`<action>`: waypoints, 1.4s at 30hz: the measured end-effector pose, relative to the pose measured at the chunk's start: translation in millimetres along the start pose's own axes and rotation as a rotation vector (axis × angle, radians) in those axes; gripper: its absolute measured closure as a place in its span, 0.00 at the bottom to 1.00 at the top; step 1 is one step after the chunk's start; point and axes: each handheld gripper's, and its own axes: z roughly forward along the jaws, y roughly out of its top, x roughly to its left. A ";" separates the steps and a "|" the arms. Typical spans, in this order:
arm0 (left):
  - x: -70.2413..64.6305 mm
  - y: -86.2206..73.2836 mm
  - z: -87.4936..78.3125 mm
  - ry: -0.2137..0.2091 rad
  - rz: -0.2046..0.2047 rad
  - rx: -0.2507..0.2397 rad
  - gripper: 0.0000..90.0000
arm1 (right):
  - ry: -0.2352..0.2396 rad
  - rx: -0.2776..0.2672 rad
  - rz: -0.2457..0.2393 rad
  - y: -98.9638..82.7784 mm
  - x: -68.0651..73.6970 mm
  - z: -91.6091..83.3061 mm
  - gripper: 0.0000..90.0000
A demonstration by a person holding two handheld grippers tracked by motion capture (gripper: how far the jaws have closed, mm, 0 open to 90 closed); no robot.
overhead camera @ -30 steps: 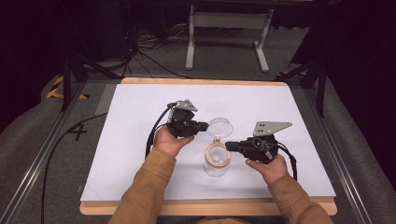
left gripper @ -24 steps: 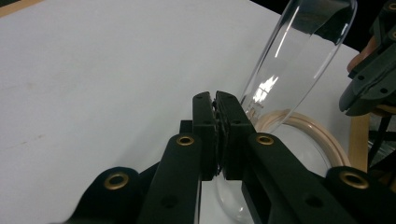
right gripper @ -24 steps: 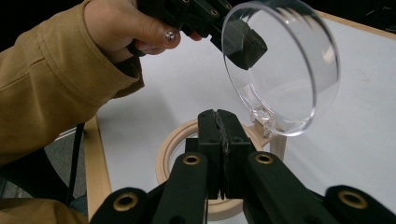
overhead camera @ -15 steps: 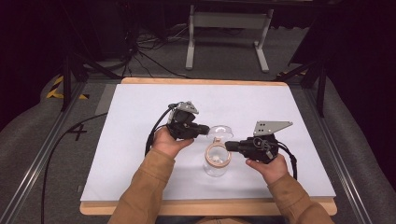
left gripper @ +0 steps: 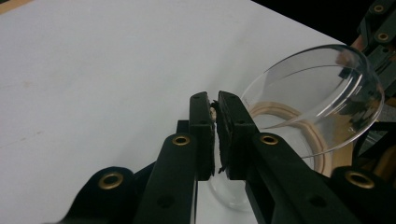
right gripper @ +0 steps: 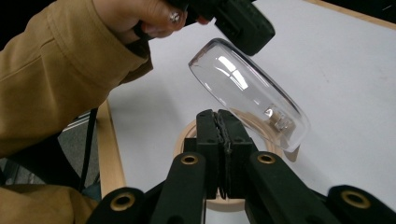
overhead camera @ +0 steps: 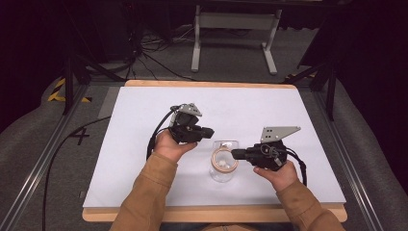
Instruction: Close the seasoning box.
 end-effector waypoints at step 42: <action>8.2 -3.3 -14.9 0.001 -0.032 -0.030 0.91 | 0.135 0.229 -0.019 -9.7 13.9 18.7 0.99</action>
